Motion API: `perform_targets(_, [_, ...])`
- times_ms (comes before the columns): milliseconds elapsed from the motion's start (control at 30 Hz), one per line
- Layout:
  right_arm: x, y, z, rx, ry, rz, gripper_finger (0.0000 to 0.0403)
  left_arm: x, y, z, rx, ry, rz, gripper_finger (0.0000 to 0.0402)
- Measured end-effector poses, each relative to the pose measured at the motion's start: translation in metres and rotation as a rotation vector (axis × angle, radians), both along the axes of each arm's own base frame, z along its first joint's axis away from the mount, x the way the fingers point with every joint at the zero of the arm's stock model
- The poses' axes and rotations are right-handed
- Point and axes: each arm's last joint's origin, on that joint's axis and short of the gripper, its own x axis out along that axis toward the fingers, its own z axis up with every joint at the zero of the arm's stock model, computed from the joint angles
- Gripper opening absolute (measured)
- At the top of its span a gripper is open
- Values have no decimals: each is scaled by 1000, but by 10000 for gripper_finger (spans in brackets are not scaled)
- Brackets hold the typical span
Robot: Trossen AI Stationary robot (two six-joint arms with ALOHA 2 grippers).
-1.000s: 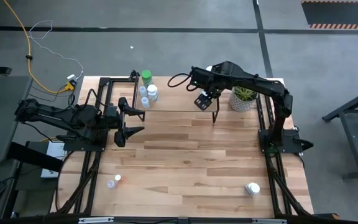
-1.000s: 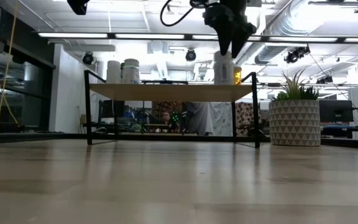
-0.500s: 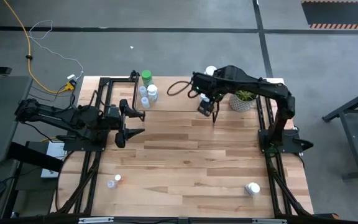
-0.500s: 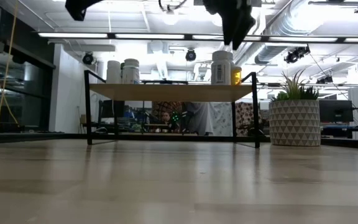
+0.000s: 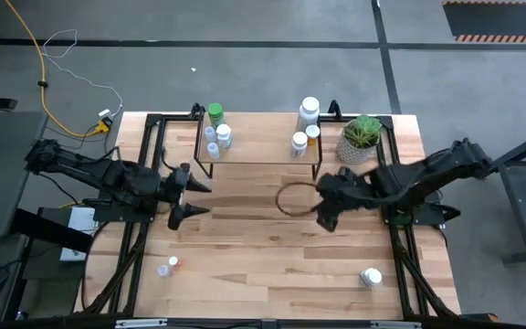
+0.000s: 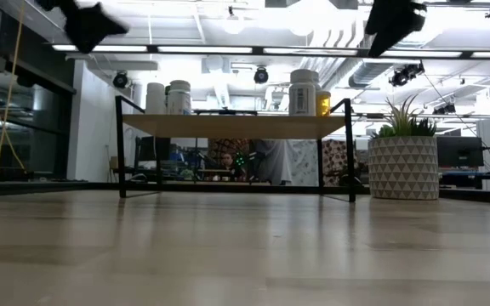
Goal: Pick and place medicine bottles onto shelf by color
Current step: Put the red bottle on the shelf
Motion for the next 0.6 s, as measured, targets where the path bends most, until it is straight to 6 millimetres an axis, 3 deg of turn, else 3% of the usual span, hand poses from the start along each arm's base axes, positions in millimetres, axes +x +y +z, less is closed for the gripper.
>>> perform_targets(133, [-7,13,-15,-36,-113,-28,291,2,-16,-8,-69,300,35,295])
perform_targets(333, [-2,21,-27,-107,-177,-5,291,1,-47,-30,-151,732,93,293])
perform_targets(600, [0,22,-33,-132,-185,28,291,-2,-100,-63,-184,950,89,293])
